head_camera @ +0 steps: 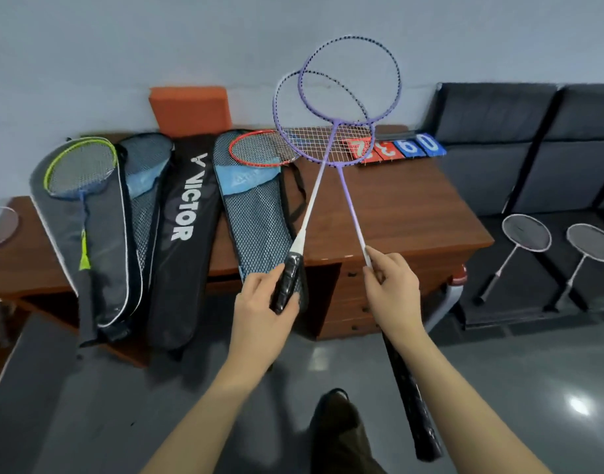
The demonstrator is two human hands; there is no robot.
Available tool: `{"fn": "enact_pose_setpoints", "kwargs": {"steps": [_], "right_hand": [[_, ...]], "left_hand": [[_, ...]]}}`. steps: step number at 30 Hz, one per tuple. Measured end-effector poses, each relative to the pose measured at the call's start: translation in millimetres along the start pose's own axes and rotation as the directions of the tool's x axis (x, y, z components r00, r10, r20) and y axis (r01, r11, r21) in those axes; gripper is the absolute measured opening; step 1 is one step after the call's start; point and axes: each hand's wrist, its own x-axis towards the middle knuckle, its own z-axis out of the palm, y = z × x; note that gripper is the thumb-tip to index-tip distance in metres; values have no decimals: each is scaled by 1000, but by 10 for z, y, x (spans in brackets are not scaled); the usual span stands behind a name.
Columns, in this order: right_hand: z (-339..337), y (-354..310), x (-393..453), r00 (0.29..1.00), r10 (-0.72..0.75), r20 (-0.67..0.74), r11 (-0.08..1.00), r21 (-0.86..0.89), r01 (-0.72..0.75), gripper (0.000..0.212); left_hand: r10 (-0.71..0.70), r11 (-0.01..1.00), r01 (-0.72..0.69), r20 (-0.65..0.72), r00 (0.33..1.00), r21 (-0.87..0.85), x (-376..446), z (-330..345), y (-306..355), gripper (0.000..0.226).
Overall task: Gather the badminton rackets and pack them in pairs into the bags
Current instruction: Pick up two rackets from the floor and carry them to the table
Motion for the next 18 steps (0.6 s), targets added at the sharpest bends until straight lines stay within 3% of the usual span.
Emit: {"fn": "enact_pose_setpoints", "kwargs": {"steps": [8, 14, 18], "right_hand": [[247, 383, 1181, 973, -95, 208, 995, 14, 95, 36], [680, 548, 1729, 956, -26, 292, 999, -25, 35, 37], [999, 568, 1993, 947, 53, 318, 993, -113, -18, 37]], "left_hand": [[-119, 991, 126, -126, 985, 46, 708, 590, -97, 51], [-289, 952, 304, -210, 934, 42, 1111, 774, -320, 48], [-389, 913, 405, -185, 902, 55, 1476, 846, -588, 44]]}}
